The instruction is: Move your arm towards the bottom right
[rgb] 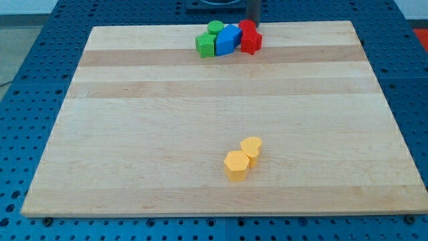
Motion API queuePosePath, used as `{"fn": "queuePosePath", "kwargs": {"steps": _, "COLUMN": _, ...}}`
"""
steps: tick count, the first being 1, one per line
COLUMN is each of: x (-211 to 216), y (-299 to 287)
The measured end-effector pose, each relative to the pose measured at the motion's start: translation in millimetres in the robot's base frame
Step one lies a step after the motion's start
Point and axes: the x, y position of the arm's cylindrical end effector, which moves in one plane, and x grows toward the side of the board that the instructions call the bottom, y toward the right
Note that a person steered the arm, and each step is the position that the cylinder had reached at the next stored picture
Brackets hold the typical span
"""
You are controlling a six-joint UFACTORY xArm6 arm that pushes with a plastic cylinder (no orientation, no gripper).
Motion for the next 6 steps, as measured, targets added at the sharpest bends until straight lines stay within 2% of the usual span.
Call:
{"fn": "queuePosePath", "kwargs": {"steps": 2, "x": -1.5, "y": 29.0}}
{"fn": "queuePosePath", "kwargs": {"steps": 3, "x": 12.6, "y": 112.6}}
{"fn": "queuePosePath", "kwargs": {"steps": 4, "x": 74.3, "y": 188.3}}
{"fn": "queuePosePath", "kwargs": {"steps": 5, "x": 170.4, "y": 208.2}}
{"fn": "queuePosePath", "kwargs": {"steps": 6, "x": 280.3, "y": 204.4}}
